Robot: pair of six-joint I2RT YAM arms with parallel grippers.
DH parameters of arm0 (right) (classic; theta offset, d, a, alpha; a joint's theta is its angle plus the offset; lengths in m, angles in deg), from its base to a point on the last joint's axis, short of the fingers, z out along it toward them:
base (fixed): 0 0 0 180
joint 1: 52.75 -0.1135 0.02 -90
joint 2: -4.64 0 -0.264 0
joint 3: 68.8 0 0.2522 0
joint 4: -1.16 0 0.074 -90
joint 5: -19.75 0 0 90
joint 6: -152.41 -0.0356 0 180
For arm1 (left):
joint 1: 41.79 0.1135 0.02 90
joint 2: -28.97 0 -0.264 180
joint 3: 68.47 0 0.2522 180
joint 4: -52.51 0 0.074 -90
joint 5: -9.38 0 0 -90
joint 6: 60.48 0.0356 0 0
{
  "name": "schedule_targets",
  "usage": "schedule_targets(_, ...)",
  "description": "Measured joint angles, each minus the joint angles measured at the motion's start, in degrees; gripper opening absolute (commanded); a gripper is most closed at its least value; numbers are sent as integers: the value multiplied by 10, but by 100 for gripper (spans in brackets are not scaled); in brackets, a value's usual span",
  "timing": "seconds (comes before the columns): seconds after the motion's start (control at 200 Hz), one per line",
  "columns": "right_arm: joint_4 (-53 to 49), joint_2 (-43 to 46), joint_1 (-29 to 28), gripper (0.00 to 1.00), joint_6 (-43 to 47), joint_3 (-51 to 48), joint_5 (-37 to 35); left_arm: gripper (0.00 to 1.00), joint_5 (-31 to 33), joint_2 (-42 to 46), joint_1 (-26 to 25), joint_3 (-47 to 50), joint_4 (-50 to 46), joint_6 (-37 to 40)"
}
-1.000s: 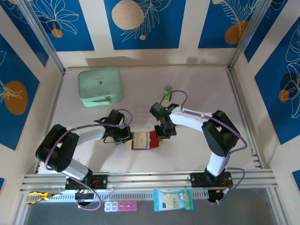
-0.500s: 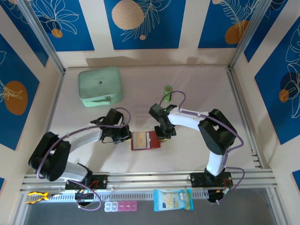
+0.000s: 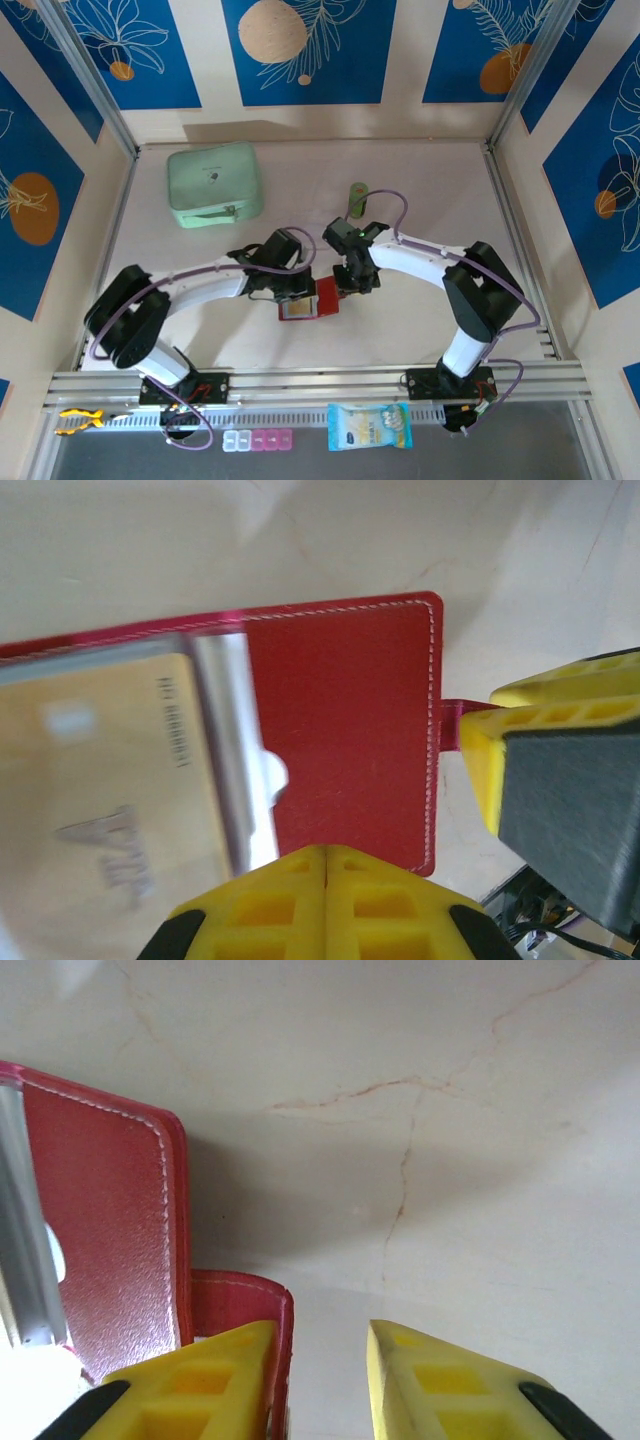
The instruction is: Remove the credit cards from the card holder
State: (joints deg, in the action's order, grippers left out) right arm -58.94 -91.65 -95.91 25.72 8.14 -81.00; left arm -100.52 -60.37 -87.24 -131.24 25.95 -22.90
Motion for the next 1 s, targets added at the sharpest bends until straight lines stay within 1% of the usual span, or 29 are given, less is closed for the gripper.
schedule_targets(0.17, -6, 23, 8, 31, -4, -7, 0, 1, 0, -53, -27, -25, 23, -14)
schedule_targets(0.465, 7, 29, 44, 32, -7, -61, 7, 0, -2, -125, -46, -50, 36, -18)
schedule_targets(0.57, 10, 37, 44, 31, -9, -62, 14, 0, -2, -129, -47, -53, 35, -17)
schedule_targets(0.79, 9, 99, 38, 31, -21, -54, 31, 0, -2, -131, -47, -54, 35, -17)
schedule_targets(1.0, 9, 107, 23, 32, -33, -26, 50, 1, 10, -114, -47, -54, 26, -17)
